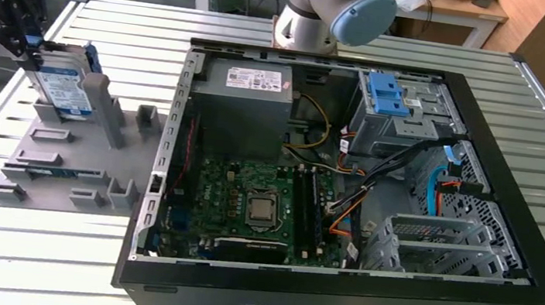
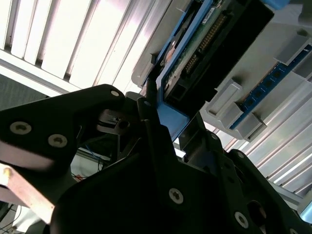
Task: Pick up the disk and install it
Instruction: 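Pick up the disk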
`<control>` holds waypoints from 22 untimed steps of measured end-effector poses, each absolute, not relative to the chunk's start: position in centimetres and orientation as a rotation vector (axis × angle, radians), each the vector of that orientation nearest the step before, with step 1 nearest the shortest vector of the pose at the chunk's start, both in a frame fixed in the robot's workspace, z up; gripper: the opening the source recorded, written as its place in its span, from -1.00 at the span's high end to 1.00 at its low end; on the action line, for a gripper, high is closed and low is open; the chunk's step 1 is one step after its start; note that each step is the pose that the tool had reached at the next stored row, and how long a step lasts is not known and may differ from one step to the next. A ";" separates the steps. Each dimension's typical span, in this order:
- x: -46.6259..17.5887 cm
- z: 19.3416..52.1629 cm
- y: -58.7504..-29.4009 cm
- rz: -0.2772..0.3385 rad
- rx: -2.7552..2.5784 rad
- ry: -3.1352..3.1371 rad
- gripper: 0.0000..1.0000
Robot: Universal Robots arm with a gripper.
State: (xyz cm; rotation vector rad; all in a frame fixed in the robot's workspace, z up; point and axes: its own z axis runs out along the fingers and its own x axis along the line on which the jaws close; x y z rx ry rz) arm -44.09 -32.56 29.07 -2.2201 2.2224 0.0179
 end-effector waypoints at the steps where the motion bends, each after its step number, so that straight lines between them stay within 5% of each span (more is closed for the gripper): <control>1: -44.1 29.1 -32.6 0.018 -2.220 2.222 0.12; 6: -44.1 29.0 -32.6 0.018 -2.220 2.222 0.27; 22: -44.1 30.2 -32.6 0.018 -2.220 2.222 0.27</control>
